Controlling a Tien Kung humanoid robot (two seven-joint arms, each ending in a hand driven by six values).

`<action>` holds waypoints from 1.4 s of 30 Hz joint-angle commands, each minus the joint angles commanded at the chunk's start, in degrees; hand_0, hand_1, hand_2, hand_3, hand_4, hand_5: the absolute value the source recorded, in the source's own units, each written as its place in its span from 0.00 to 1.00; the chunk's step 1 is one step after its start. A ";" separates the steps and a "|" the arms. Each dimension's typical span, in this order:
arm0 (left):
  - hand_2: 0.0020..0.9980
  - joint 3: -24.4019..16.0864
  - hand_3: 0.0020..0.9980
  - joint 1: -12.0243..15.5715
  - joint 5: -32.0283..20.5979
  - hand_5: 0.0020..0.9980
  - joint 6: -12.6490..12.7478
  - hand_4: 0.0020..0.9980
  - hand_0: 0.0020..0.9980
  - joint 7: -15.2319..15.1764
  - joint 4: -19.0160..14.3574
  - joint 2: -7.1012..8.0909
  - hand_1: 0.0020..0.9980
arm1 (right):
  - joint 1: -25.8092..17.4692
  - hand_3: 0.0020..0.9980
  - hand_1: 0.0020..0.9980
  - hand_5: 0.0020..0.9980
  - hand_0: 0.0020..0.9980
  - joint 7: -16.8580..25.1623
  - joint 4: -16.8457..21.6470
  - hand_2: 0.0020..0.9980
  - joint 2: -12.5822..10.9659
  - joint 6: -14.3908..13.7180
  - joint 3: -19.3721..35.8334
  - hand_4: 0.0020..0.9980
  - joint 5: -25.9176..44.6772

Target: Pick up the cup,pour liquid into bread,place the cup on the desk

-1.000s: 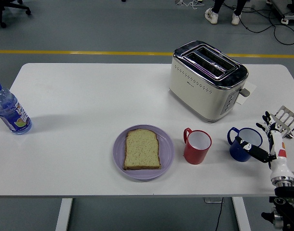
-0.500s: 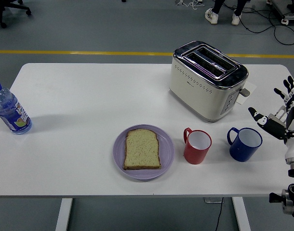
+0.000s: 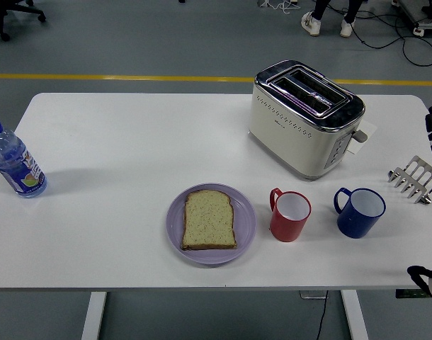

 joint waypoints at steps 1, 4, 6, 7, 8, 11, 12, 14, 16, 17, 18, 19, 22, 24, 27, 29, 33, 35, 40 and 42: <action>0.66 0.04 0.55 -0.03 0.02 0.84 -0.01 0.32 0.64 0.00 -0.01 0.01 0.65 | -0.01 0.64 0.62 0.31 0.71 -2.48 -0.31 0.66 0.15 0.99 1.15 0.70 2.61; 0.66 -0.33 0.55 -0.22 0.21 0.84 0.00 0.32 0.64 -0.02 -0.06 0.03 0.65 | -0.36 0.64 0.62 0.31 0.71 -9.10 -1.44 0.66 0.38 4.73 4.22 0.70 9.48; 0.66 -0.51 0.55 -0.32 0.13 0.84 -0.01 0.32 0.64 -0.01 -0.05 0.03 0.65 | -0.50 0.63 0.61 0.34 0.70 -13.26 -2.04 0.65 0.54 6.11 5.67 0.66 14.25; 0.66 -0.65 0.55 -0.39 0.15 0.84 -0.01 0.32 0.64 -0.01 -0.05 0.03 0.65 | -0.50 0.63 0.61 0.34 0.70 -14.53 -2.38 0.65 0.72 6.67 6.36 0.66 16.83; 0.66 -0.85 0.55 -0.45 0.21 0.84 -0.01 0.32 0.64 -0.02 -0.06 0.03 0.65 | -0.49 0.63 0.61 0.34 0.70 -15.27 -2.76 0.65 0.95 7.27 7.25 0.66 18.65; 0.66 -1.03 0.55 -0.62 0.26 0.84 0.00 0.32 0.64 -0.01 -0.06 0.01 0.65 | -0.22 0.63 0.61 0.34 0.70 -16.12 -4.01 0.65 1.49 8.15 9.04 0.66 20.96; 0.66 -1.03 0.55 -0.65 0.30 0.84 0.00 0.32 0.64 -0.02 -0.06 0.01 0.65 | -0.14 0.63 0.61 0.35 0.69 -16.29 -4.38 0.64 1.58 8.45 9.35 0.65 21.29; 0.66 -1.02 0.55 -0.74 0.38 0.84 -0.01 0.32 0.64 -0.03 -0.06 0.00 0.65 | 0.10 0.63 0.61 0.35 0.69 -17.06 -5.66 0.64 1.87 9.55 10.19 0.65 22.28; 0.66 -1.08 0.55 -0.78 0.41 0.84 0.00 0.32 0.64 -0.04 -0.07 0.00 0.65 | 0.23 0.63 0.61 0.35 0.69 -17.50 -6.49 0.64 2.00 10.05 10.57 0.65 22.78; 0.66 -1.08 0.55 -0.81 0.38 0.84 0.00 0.32 0.64 -0.04 -0.07 0.00 0.65 | 0.26 0.63 0.61 0.35 0.69 -17.95 -7.09 0.64 2.06 9.59 10.74 0.65 22.83; 0.66 -1.09 0.55 -0.82 0.37 0.84 0.01 0.32 0.64 -0.04 -0.08 -0.01 0.65 | 0.26 0.63 0.60 0.36 0.69 -18.07 -7.25 0.64 2.08 9.47 10.79 0.65 22.84; 0.66 -1.13 0.55 -0.87 0.44 0.84 0.02 0.32 0.64 -0.06 -0.08 -0.01 0.65 | 0.21 0.63 0.60 0.36 0.69 -18.79 -7.63 0.64 2.07 8.75 10.81 0.65 22.63; 0.66 -1.28 0.55 -1.00 0.46 0.84 0.03 0.32 0.64 -0.05 -0.10 0.01 0.65 | 0.18 0.63 0.60 0.36 0.69 -19.69 -8.43 0.64 2.17 8.81 10.74 0.65 23.26; 0.66 -1.32 0.55 -1.06 0.45 0.84 0.03 0.32 0.64 -0.05 -0.09 0.01 0.65 | 0.31 0.63 0.60 0.36 0.69 -19.74 -8.78 0.64 2.35 9.19 10.75 0.65 23.58; 0.66 -1.35 0.55 -1.16 0.56 0.84 0.03 0.32 0.64 -0.06 -0.11 -0.01 0.65 | 0.56 0.63 0.60 0.36 0.69 -19.68 -9.23 0.64 2.66 9.94 10.80 0.65 24.29; 0.66 -1.40 0.55 -1.17 0.52 0.84 0.02 0.32 0.64 -0.06 -0.11 -0.01 0.65 | 0.69 0.63 0.60 0.36 0.69 -19.58 -9.62 0.64 2.79 10.52 10.81 0.65 24.91; 0.66 -1.36 0.55 -1.13 0.45 0.84 0.00 0.32 0.64 -0.05 -0.12 -0.04 0.65 | 0.69 0.63 0.60 0.36 0.69 -19.47 -10.15 0.64 2.99 11.00 10.91 0.65 25.86; 0.66 -1.33 0.55 -1.13 0.44 0.84 -0.02 0.32 0.64 -0.05 -0.13 -0.04 0.65 | 0.64 0.63 0.60 0.36 0.69 -19.47 -10.27 0.64 3.03 11.05 10.91 0.65 25.96; 0.66 -1.28 0.55 -1.12 0.44 0.84 -0.06 0.32 0.64 -0.04 -0.14 -0.07 0.65 | 0.54 0.63 0.60 0.36 0.68 -19.40 -10.49 0.64 3.09 11.10 10.91 0.65 26.18; 0.66 -1.30 0.55 -1.12 0.46 0.84 -0.06 0.32 0.64 -0.04 -0.14 -0.07 0.65 | 0.55 0.63 0.60 0.36 0.68 -19.32 -10.55 0.64 3.13 11.04 10.94 0.65 26.29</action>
